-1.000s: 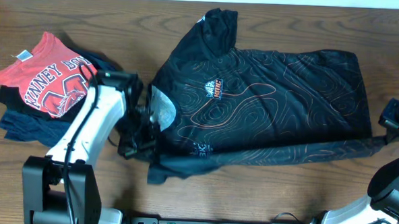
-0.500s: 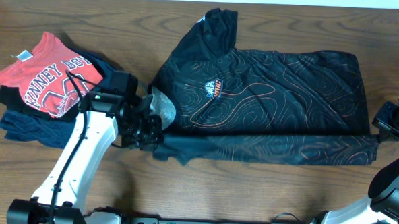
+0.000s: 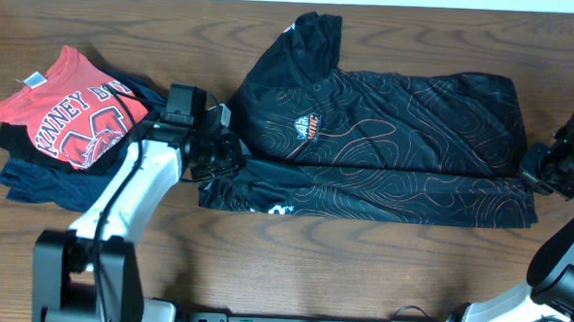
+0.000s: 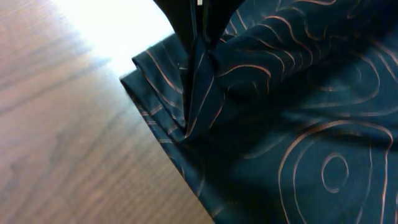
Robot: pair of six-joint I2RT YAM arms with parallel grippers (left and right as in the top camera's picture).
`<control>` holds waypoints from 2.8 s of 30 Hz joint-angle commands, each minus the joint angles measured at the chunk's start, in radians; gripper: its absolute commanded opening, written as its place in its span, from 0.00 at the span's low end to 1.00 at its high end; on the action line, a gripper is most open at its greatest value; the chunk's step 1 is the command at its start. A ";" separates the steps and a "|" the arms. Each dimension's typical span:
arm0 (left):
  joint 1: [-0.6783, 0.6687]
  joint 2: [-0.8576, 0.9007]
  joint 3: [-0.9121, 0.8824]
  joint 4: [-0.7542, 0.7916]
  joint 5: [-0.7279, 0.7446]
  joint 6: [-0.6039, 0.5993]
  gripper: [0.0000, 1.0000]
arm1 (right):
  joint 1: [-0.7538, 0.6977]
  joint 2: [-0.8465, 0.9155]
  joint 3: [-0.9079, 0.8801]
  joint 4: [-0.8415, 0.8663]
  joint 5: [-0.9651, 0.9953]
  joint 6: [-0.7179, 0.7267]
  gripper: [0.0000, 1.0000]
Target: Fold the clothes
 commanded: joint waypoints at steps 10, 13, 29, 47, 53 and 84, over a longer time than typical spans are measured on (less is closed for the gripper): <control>0.000 0.052 0.002 0.064 -0.012 -0.011 0.08 | 0.018 -0.019 -0.016 0.126 -0.059 0.014 0.03; 0.000 0.052 0.002 0.064 -0.012 -0.011 0.41 | 0.023 -0.019 -0.016 0.140 -0.061 0.014 0.24; -0.001 0.052 -0.007 -0.055 -0.121 -0.010 0.67 | 0.021 -0.017 -0.040 0.012 0.037 0.013 0.44; -0.001 0.052 -0.086 -0.043 -0.249 -0.007 0.68 | -0.016 -0.017 -0.313 0.235 0.097 0.067 0.54; -0.001 0.052 -0.140 0.004 -0.272 -0.008 0.68 | -0.032 -0.017 -0.338 0.261 0.098 0.074 0.44; 0.005 0.051 -0.246 -0.160 -0.529 -0.107 0.68 | -0.116 -0.017 -0.340 0.100 0.252 0.227 0.20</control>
